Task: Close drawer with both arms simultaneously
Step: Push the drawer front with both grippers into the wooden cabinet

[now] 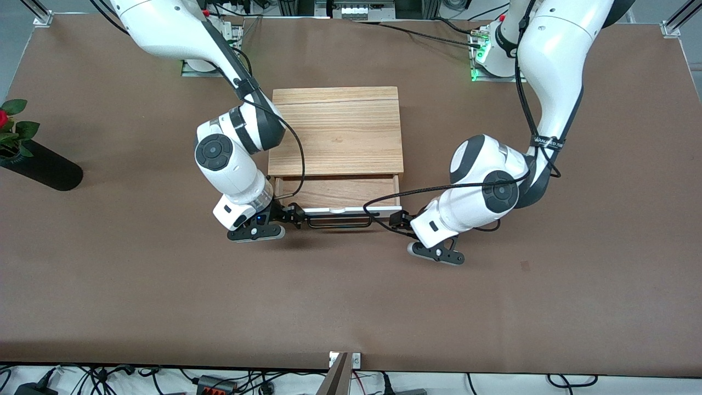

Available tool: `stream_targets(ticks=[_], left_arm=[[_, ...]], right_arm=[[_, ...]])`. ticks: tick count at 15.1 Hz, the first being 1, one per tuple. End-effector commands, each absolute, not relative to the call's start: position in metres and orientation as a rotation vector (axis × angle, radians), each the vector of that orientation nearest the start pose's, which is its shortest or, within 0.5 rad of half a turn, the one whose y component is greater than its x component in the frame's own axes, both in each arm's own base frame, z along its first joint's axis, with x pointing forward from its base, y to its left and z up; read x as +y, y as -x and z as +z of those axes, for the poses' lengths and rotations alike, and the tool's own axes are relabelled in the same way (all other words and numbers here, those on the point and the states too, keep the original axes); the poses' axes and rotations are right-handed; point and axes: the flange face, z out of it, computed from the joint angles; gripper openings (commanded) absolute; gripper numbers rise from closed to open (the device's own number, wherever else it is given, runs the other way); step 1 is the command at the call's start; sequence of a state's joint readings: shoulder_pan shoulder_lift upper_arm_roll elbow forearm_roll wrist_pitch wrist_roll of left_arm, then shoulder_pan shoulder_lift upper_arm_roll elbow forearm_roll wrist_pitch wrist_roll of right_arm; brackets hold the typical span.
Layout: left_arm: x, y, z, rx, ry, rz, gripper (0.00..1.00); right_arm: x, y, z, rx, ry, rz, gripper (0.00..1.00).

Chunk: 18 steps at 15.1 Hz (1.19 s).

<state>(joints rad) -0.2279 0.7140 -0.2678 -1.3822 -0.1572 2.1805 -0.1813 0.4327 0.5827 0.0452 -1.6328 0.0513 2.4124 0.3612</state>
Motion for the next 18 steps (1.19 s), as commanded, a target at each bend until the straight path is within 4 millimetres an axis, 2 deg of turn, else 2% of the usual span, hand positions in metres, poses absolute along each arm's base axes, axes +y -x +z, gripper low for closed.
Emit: stream_targets(ticks=[1, 5, 7, 10, 13, 18], left_arm=[[-0.329, -0.659, 0.307, 0.33, 3.447, 0.049, 1.0], [-0.334, -0.639, 0.299, 0.354, 3.411, 0.326, 1.0], [-0.336, -0.631, 0.297, 0.319, 3.445, 0.462, 1.0], [-0.335, -0.629, 0.297, 0.296, 3.468, 0.518, 1.0], [-0.342, -0.623, 0.289, 0.306, 3.455, 0.568, 1.0], [-0.345, -0.614, 0.277, 0.335, 3.422, 0.667, 1.0]], right_arm=[[0.312, -0.618, 0.295, -0.114, 3.05, -0.072, 1.0], [0.312, -0.609, 0.296, -0.125, 3.078, 0.033, 1.0], [0.311, -0.605, 0.296, -0.12, 3.09, 0.079, 1.0], [0.306, -0.597, 0.291, -0.124, 3.117, 0.204, 1.0], [0.305, -0.592, 0.294, -0.127, 3.127, 0.253, 1.0], [0.302, -0.589, 0.288, -0.116, 3.137, 0.308, 1.0]])
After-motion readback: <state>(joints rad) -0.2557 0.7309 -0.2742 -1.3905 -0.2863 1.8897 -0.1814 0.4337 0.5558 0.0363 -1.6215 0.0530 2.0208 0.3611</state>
